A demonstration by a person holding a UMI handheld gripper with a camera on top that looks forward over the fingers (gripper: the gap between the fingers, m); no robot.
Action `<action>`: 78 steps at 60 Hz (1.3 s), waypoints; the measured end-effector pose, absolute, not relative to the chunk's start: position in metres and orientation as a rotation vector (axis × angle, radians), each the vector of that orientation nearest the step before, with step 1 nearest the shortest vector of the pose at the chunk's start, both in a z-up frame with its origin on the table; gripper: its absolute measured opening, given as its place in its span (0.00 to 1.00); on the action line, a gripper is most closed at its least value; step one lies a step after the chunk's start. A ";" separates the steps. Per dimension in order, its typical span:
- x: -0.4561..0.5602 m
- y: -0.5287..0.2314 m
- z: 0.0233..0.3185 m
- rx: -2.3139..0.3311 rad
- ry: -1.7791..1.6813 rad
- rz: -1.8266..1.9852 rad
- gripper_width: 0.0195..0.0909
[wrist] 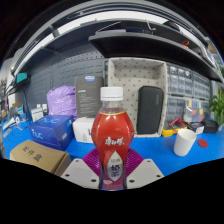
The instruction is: Pour water
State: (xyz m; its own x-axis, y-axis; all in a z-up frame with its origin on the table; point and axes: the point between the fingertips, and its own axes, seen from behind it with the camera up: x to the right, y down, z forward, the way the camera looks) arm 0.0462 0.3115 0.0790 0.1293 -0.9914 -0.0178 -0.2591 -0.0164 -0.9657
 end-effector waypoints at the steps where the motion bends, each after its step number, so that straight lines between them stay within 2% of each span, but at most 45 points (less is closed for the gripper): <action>1: 0.046 0.311 0.079 -1.447 1.304 -0.970 0.11; 8: 0.051 0.304 0.081 -1.377 1.369 -0.883 0.11; 14: 0.062 0.294 0.097 -1.216 1.463 -0.744 0.10; 32: 0.120 0.233 0.139 -0.520 1.704 -0.159 0.11; 51: 0.151 0.196 0.165 -0.066 1.719 0.281 0.11; 65: 0.151 0.174 0.159 0.215 1.719 0.526 0.11; 78: 0.147 0.171 0.156 0.225 1.731 0.570 0.10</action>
